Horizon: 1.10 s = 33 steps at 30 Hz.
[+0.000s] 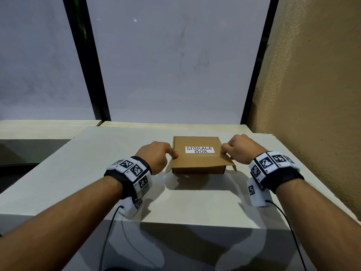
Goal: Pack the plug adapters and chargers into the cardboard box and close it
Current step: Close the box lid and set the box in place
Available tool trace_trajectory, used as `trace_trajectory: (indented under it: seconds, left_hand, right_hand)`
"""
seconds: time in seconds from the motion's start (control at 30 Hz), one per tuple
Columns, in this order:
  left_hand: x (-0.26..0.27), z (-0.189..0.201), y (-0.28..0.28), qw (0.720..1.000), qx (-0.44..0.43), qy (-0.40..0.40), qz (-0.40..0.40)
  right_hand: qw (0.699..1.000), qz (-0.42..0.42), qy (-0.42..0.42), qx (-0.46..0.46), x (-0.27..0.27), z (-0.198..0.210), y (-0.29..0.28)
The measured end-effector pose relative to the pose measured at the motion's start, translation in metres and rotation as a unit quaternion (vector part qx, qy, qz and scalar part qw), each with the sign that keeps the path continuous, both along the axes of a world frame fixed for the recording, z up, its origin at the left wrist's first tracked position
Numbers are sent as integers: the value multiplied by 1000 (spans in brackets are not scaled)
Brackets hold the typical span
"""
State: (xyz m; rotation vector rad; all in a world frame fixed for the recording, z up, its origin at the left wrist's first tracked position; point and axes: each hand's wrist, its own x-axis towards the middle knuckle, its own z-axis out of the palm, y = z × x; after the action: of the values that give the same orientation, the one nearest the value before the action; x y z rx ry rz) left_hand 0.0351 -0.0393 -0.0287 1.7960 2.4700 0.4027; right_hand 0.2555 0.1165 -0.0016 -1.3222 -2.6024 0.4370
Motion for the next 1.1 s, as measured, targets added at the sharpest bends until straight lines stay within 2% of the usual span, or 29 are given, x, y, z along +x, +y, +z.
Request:
trace_trajectory:
  seconds: [0.1, 0.27, 0.47, 0.6, 0.67, 0.77, 0.83, 0.9, 1.0, 1.1]
  left_hand:
    - [4, -2, 0, 1000, 3, 25, -8]
    - [2, -4, 2, 1000, -2, 13, -8]
    - [5, -6, 2, 999, -21, 37, -21]
    - [5, -7, 2, 999, -28, 27, -17]
    - [5, -7, 2, 1000, -24, -16, -6]
    - [8, -3, -1, 988, 25, -143, 52]
    - [8, -2, -1, 960, 69, -248, 110]
    - [10, -3, -2, 932, 76, -326, 139]
    - [13, -6, -4, 938, 35, -314, 142]
    - [19, -9, -8, 942, 33, -306, 137]
  right_hand:
    - [1000, -9, -13, 10, -1, -5, -2]
    - [999, -18, -27, 25, -2, -11, -8]
    - [998, -35, -31, 46, -4, -12, -15]
    - [998, -32, -37, 34, -5, -19, -14]
    - [1000, -23, -19, 4, -3, -21, -10]
    - [998, -10, 2, -65, 5, -13, -5]
    - [992, -10, 24, -122, 10, -9, -6]
    - [981, -30, 58, -181, 12, -9, -9]
    - [965, -53, 94, -238, 11, -10, -16]
    - [967, -57, 99, -228, 11, -12, -21]
